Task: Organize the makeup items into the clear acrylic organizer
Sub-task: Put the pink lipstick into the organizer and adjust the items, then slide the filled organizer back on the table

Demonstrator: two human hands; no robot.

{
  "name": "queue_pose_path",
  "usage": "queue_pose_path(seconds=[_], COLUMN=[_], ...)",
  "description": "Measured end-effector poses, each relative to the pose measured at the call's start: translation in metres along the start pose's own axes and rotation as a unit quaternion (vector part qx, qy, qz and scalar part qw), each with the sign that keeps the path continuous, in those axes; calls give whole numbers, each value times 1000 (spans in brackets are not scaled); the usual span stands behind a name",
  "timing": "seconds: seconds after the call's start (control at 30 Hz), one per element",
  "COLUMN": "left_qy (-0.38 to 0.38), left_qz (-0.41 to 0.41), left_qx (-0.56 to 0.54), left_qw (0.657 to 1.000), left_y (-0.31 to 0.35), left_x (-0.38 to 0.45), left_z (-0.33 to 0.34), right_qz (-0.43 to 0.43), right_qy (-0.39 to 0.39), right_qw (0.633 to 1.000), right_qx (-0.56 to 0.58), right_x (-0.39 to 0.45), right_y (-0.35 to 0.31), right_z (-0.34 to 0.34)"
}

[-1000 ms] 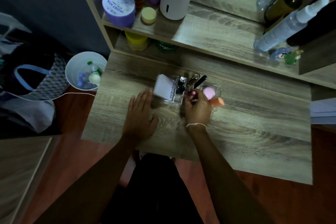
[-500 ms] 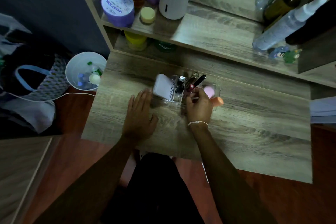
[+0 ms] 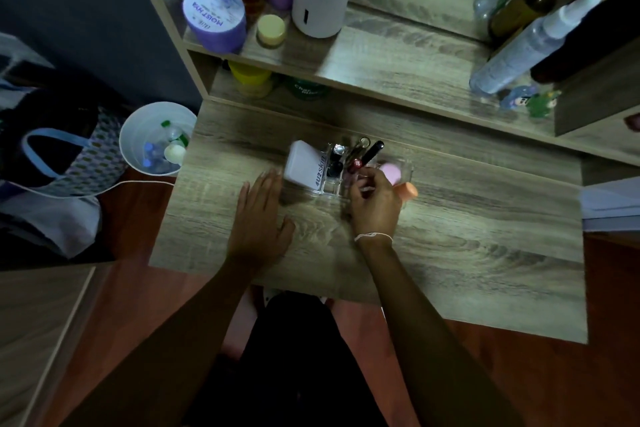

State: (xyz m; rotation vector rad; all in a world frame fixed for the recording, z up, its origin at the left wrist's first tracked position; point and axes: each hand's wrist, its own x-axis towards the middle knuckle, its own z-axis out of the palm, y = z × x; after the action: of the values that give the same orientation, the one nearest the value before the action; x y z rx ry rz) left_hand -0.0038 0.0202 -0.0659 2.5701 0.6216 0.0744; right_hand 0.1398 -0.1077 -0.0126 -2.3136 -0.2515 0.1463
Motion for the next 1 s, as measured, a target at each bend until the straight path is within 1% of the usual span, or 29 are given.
queue_pose_path(seconds=[0.27,0.43,0.57,0.63,0.73,0.8,0.83,0.93,1.0], left_qy=[1,-4,1,8,7,5,3,-11,-26], left_qz=[0,-1,-3,-11,-24,-41,-49,-62,-58], left_qx=[0,-13,-46,-54,-35,-33,-38,-80,-94], left_qw=[1000,1000,999,998,999,999,998,995,994], left_y=[2,0,1,0,1,2,3,7,9], left_x=[0,0,-1,0,3,7,9,13,13], left_z=[-2,-2,-6,-9,-13,-14,-14,-15,-15], right_qz=[-11,-28,-37,-13,74,100,93,59,36], right_qy=[-2,26,58,82,97,85,68,-23,-59], right_qw=[1000,998,997,996,991,990,993,998,997], right_qx=[12,42,43,29,52,43,28,-4,-45], right_x=[-2,-15,-43,-54,-59,-54,-51,-41,-38], right_y=[-4,-8,13,33,60,70,73,76,77], right_z=[-7,-15,-31,-38,-47,-50,-50,-46,-42])
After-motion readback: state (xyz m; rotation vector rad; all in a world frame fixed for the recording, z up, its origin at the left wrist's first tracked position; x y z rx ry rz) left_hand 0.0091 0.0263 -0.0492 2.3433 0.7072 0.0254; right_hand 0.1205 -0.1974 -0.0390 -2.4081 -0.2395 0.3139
